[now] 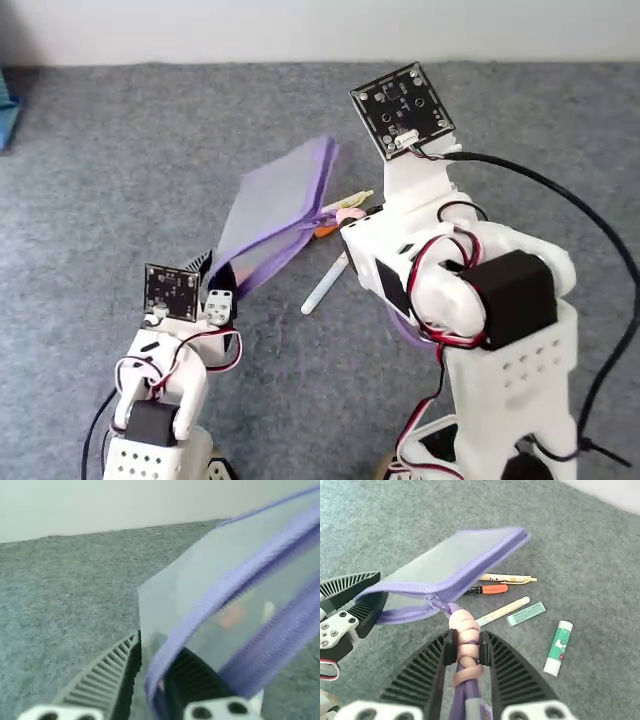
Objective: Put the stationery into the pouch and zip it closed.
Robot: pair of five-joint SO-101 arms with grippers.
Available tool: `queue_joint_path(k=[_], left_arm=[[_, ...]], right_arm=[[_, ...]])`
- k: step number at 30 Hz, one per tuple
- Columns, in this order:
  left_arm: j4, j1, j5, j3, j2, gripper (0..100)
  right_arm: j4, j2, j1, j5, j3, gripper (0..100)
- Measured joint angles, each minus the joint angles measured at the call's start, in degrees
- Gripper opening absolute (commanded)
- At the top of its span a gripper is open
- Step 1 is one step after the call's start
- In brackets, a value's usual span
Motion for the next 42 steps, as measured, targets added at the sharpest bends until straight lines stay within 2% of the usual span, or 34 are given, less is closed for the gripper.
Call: queue_joint_path(k=[5, 9, 12, 15, 17, 22, 28, 32, 37, 42], left_arm=[[0.26, 0.00, -2.55, -0.53, 0.53, 1], [6.95, -0.53, -4.13, -6.51, 0.62, 1], [14.77, -2.46, -4.48, -12.75, 0.62, 1], [21.54, -5.45, -4.57, -18.46, 0.62, 1], [24.97, -7.82, -5.71, -21.27, 0.62, 1], [30.77, -10.99, -7.65, -27.34, 0.62, 1], [38.33, -11.34, -7.65, -35.25, 0.35, 1], [42.73, -11.34, -7.47, -39.47, 0.18, 1], [45.80, -11.52, -4.13, -43.87, 0.35, 1], [49.58, -11.52, 1.93, -51.34, 8.88, 1]], right_arm=[[0.00, 0.00, 0.00, 0.00, 0.00, 0.8], [-0.79, 0.00, 0.00, 0.00, 0.00, 2.5], [-0.88, 0.00, 0.00, -1.05, 0.00, 11.9], [0.09, 0.00, 0.00, -5.45, 0.00, 24.1], [0.09, -0.70, 0.35, -7.74, 0.00, 28.4], [0.09, -4.57, 2.29, -9.41, -0.09, 25.1], [0.09, -5.10, 12.13, -9.49, 0.44, 17.9], [0.09, -2.64, 16.88, -9.49, 6.95, 16.1], [0.09, 3.16, 20.31, -11.25, 13.54, 14.8], [0.09, 6.68, 21.27, -13.27, 13.63, 14.8]])
